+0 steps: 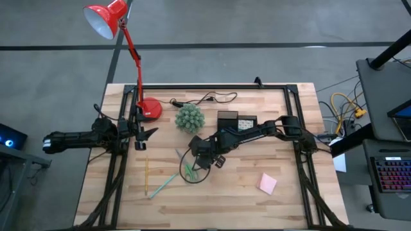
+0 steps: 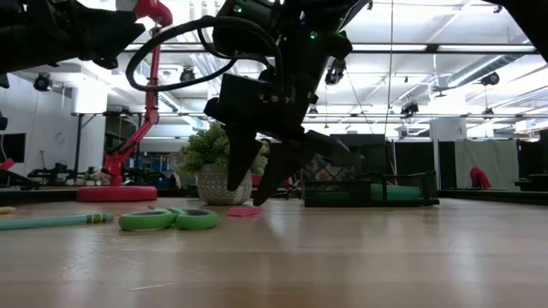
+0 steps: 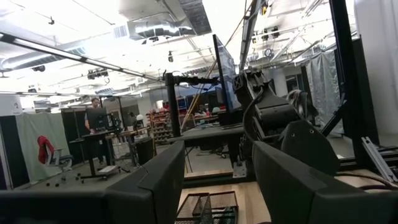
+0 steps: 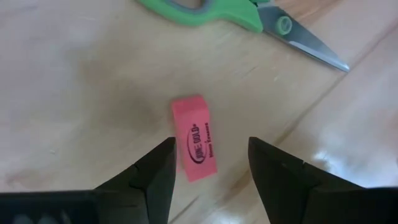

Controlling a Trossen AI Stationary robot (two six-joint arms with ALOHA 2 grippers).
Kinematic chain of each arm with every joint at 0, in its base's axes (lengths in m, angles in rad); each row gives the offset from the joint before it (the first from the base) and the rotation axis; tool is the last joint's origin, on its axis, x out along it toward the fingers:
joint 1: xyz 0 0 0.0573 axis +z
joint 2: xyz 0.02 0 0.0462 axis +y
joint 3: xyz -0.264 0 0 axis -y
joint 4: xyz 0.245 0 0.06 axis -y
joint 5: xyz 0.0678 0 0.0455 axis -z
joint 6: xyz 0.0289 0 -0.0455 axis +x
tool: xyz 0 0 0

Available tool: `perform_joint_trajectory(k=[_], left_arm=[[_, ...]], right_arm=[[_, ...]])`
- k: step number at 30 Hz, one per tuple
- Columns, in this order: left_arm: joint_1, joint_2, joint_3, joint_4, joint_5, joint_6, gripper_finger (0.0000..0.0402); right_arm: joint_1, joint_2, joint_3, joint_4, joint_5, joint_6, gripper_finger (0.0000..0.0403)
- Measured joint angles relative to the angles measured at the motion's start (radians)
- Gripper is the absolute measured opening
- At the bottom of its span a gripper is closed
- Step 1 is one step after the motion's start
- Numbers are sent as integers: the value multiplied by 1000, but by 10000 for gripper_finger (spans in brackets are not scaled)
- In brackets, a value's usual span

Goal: Pick and place office supplies into organizer
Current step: Put the pink eraser into the black desk organizer

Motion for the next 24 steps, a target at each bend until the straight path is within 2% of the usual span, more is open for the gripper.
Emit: perform_joint_trajectory(k=[12,17,24], left_arm=[[0,0,0,0,0,0,176],[0,0,0,0,0,4,176],[0,2,0,0,0,21,176]], right_arm=[[-10,29,-3,11,-25,-60,189],[-8,61,26,-8,7,-86,189],[-15,70,67,-65,-14,-74,179]])
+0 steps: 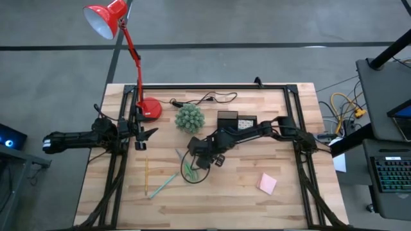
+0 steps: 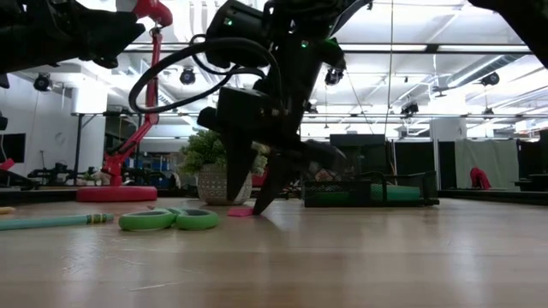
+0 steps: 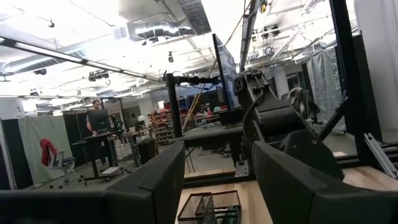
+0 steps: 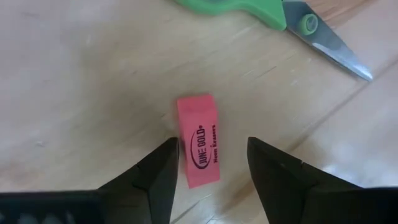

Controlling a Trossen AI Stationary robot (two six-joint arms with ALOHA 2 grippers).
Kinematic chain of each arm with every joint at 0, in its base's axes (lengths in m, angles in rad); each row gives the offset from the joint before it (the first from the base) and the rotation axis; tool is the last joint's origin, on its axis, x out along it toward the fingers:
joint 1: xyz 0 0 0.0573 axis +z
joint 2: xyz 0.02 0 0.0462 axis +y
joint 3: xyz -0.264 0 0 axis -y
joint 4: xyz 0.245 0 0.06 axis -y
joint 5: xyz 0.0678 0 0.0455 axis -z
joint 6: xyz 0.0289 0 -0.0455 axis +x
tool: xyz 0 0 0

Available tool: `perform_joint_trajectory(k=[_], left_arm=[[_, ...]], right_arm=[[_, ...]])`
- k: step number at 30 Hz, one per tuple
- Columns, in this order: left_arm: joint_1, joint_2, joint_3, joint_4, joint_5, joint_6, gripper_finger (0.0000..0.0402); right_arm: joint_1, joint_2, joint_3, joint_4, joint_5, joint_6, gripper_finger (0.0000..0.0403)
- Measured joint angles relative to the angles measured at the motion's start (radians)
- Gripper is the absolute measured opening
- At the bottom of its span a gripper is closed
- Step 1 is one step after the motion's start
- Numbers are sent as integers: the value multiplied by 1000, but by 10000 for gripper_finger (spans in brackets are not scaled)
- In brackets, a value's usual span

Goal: Pick and place office supplies into organizer
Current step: Put the pink eraser into the black desk organizer

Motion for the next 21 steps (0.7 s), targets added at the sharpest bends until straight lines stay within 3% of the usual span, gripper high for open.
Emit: perform_joint_trajectory(k=[10,21], left_arm=[[0,0,0,0,0,3,176],[0,0,0,0,0,4,176]], right_arm=[[-44,1,8,-51,-130,69,135],[-50,1,7,-58,-149,93,100]])
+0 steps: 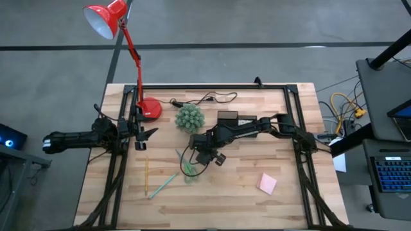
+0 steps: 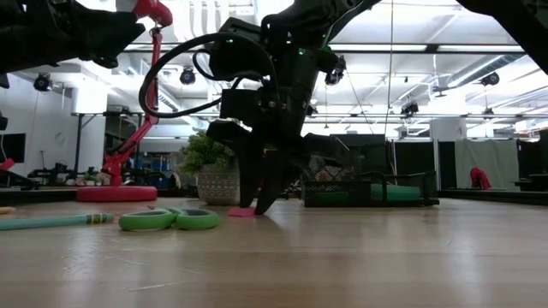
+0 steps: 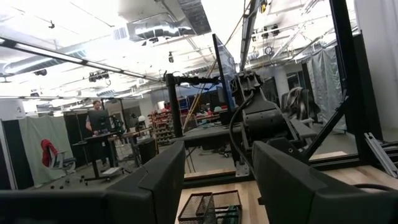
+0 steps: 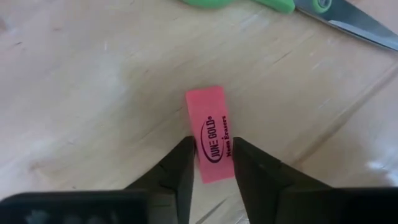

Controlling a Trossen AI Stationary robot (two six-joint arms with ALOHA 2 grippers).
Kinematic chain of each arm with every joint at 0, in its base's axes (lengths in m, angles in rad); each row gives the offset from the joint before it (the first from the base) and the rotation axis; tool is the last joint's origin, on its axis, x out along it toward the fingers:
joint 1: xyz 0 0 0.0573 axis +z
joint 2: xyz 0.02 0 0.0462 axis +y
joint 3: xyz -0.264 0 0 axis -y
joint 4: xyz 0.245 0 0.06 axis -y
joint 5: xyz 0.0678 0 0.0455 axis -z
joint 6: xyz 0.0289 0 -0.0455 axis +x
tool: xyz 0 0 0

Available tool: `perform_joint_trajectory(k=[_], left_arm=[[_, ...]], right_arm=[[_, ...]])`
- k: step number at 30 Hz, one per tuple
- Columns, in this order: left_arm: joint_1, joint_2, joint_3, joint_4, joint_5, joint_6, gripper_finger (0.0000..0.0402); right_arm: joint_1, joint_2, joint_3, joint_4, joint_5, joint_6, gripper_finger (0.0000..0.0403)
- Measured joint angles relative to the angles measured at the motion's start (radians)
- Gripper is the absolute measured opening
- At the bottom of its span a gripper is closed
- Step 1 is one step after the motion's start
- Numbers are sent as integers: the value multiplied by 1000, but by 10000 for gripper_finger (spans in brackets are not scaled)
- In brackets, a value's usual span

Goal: Pick and place office supplies into organizer
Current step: Put the pink eraser into the black desk organizer

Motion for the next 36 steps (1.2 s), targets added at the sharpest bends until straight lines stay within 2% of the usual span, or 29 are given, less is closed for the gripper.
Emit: perform_joint_trajectory(k=[9,13,21,24,29,36], left_arm=[[0,0,0,0,0,0,176],[0,0,0,0,0,0,176],[0,0,0,0,0,-2,176],[0,0,0,0,0,-3,176],[0,0,0,0,0,-5,176],[0,0,0,0,0,-4,176]], right_arm=[[0,0,-2,1,-1,2,93],[0,0,-2,2,-20,73,87],[0,-1,-2,-4,-24,150,22],[0,-2,-2,-4,-31,149,12],[0,-2,-2,-1,-42,149,31],[2,0,-3,28,-34,157,103]])
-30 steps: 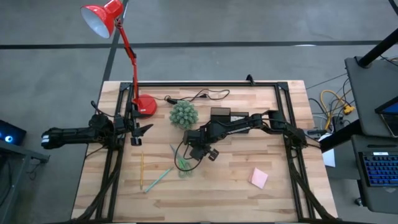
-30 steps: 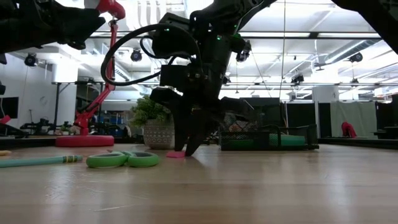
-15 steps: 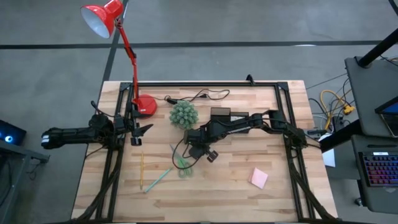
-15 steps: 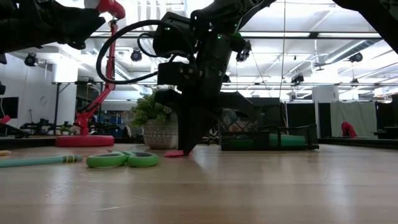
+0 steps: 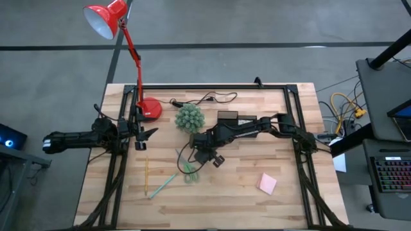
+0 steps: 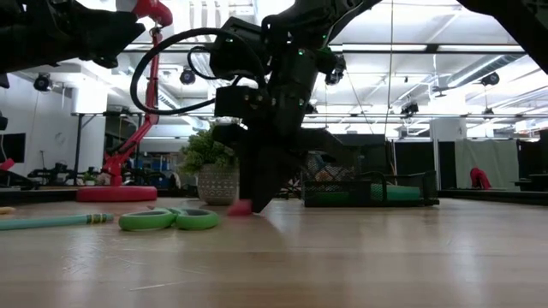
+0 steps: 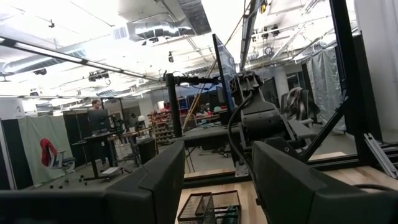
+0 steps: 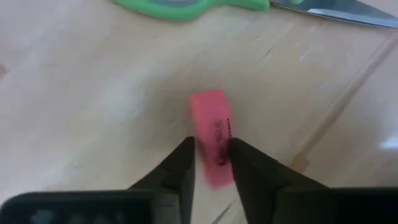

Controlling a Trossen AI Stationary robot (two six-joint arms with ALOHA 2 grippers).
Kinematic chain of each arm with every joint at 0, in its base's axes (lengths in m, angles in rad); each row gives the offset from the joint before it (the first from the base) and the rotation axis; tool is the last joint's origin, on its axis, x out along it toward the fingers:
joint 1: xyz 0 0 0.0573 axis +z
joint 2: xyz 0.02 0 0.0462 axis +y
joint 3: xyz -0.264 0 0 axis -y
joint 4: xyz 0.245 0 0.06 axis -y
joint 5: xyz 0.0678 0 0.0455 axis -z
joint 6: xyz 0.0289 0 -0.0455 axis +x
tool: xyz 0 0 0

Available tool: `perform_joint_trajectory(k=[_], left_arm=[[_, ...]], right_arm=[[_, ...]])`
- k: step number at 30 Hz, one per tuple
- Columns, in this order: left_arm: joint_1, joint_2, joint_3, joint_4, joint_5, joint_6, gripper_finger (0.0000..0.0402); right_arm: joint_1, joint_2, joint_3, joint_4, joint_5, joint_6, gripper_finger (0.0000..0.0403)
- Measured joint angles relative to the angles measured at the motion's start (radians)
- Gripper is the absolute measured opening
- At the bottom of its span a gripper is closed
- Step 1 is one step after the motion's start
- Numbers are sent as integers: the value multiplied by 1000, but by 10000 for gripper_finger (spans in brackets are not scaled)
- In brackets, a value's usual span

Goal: Pick and place office supplies into organizer
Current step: Put the pink eraser into the black desk organizer

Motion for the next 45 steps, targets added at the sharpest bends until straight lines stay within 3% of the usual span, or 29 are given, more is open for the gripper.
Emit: perform_joint_trajectory(k=[6,10,14,24,31,39,45], left_arm=[[0,0,0,0,0,0,176],[0,0,0,0,0,0,176],[0,0,0,0,0,0,176],[0,0,0,0,0,0,176],[0,0,0,0,0,1,176],[0,0,0,0,0,0,176],[0,1,0,0,1,0,176]], right_arm=[[0,2,0,8,0,0,158],[-1,2,0,16,-2,-3,163],[-1,4,-2,24,-8,0,135],[0,16,0,42,-10,10,22],[0,1,0,27,26,79,20],[-4,-102,24,-158,285,291,19],[-34,-177,22,-292,295,539,18]])
